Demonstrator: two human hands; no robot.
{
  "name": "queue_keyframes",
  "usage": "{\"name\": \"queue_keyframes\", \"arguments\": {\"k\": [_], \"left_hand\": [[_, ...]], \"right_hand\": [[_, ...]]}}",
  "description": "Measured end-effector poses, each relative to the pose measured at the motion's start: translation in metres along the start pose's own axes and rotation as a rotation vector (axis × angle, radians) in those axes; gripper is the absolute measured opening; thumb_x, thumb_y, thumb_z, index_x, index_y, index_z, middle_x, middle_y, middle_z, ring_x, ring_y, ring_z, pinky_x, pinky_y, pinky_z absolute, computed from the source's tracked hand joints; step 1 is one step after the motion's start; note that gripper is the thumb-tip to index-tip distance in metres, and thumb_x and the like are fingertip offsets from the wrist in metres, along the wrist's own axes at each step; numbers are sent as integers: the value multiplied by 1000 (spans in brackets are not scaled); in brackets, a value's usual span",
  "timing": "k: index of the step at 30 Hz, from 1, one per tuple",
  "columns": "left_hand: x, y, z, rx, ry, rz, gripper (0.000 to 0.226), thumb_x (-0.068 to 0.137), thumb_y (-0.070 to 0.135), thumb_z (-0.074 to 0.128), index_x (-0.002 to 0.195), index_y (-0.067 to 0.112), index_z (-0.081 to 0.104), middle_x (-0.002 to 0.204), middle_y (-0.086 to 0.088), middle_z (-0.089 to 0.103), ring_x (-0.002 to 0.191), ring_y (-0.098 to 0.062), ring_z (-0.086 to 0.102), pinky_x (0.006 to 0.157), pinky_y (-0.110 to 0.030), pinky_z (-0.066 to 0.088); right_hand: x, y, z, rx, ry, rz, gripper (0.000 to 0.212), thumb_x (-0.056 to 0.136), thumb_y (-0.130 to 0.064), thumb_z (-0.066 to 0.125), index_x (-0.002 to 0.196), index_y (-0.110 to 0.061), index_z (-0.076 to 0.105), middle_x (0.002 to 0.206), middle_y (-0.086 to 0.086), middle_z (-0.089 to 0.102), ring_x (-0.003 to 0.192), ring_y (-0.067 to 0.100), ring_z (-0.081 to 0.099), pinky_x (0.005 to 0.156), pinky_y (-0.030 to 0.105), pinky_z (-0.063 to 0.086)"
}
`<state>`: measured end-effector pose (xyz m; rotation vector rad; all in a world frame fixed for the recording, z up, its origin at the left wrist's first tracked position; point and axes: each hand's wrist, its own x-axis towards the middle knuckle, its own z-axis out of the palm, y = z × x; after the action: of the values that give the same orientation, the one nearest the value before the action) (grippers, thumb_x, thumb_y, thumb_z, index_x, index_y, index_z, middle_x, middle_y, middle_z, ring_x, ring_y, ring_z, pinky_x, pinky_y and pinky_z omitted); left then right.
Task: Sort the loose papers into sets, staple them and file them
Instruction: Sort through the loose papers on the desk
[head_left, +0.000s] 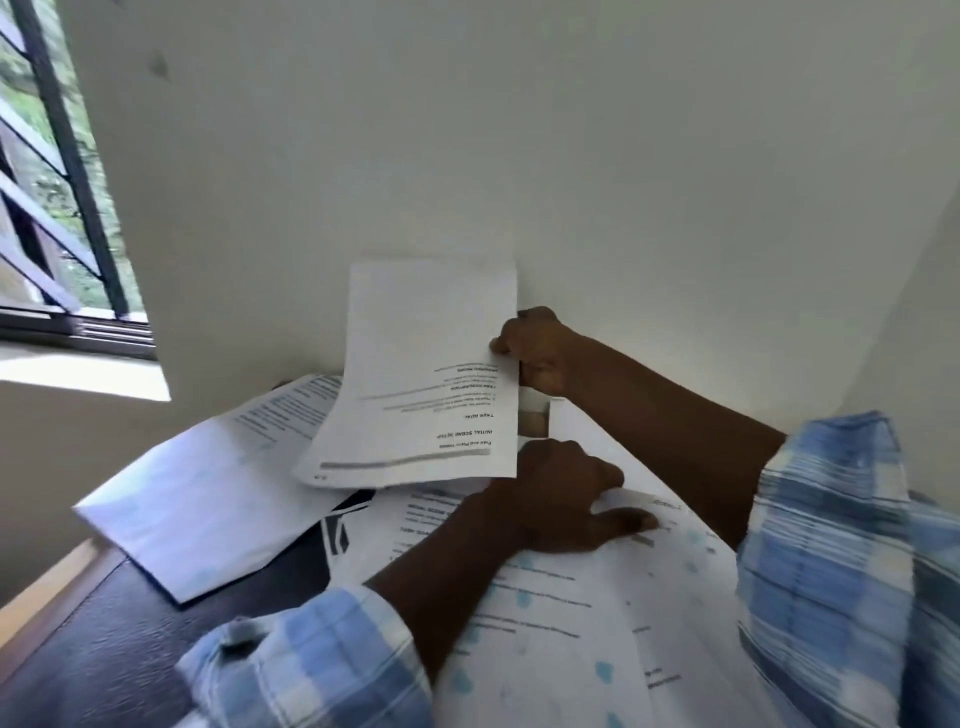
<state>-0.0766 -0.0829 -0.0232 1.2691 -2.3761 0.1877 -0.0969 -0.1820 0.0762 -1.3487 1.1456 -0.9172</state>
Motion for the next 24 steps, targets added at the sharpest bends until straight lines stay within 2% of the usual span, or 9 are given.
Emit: {"name": "queue_keyframes", "arguments": {"k": [3,5,7,12,15,17,19,22,24], "left_hand": [[2,0,0,44,-37,-25,92,74,92,12,97,22,68,85,-1,71,83,-23,68,77,-34,55],[4,0,-1,67,-57,-19,99,65,90,0,93,21,65,87,-4,71,82,-25,67,76,-34,54],[6,-1,0,72,-65,6,98,73,90,4,99,21,69,90,-4,73,81,-25,68,77,-36,55],[7,2,1,91,-52,76,74,91,79,26,106,21,70,91,-9,72,86,-30,68,71,-36,44],[7,5,-1,86,-23,126,52,100,65,47,112,19,70,90,-11,72,82,-28,65,70,-35,45],[7,5,-2,94,39,183,48,99,62,54,105,18,72,80,-9,71,72,-26,65,64,-33,44],[7,9,-6,156,131,255,43,95,59,64,87,18,72,65,-5,66,58,-23,61,56,-27,32],[6,13,-10,222,210,275,42,90,56,72,74,17,67,58,-4,60,51,-23,56,54,-26,23],[6,18,-12,210,227,306,43,89,53,74,73,15,64,59,-5,60,51,-26,56,54,-26,24]], "right_hand": [[17,6,18,-220,-84,-40,19,96,4,58,114,2,58,116,24,65,93,35,68,77,43,60],[24,10,20,-348,-179,-49,17,101,-12,62,110,3,62,117,22,69,98,34,70,86,44,60],[30,16,13,-496,-287,-34,36,104,-31,60,116,2,65,114,19,73,92,31,73,86,42,59],[26,44,-15,-1083,-525,-141,49,101,-55,55,106,-9,72,100,2,70,85,17,64,73,29,50],[15,56,-37,-1108,-555,-254,43,95,-63,60,99,-23,74,95,-12,68,90,10,62,77,26,47],[6,54,-56,-987,-570,-184,39,92,-62,66,91,-24,76,86,-15,68,84,8,63,76,27,47],[1,53,-78,-882,-596,-129,38,92,-52,71,86,-15,76,79,-3,68,76,11,60,74,31,47],[-2,59,-99,-834,-642,-114,18,91,-17,67,102,-9,78,103,25,72,84,23,64,77,42,50],[-6,66,-105,-915,-573,-163,21,86,-6,64,94,-16,80,97,21,74,80,19,65,73,43,52]]}}
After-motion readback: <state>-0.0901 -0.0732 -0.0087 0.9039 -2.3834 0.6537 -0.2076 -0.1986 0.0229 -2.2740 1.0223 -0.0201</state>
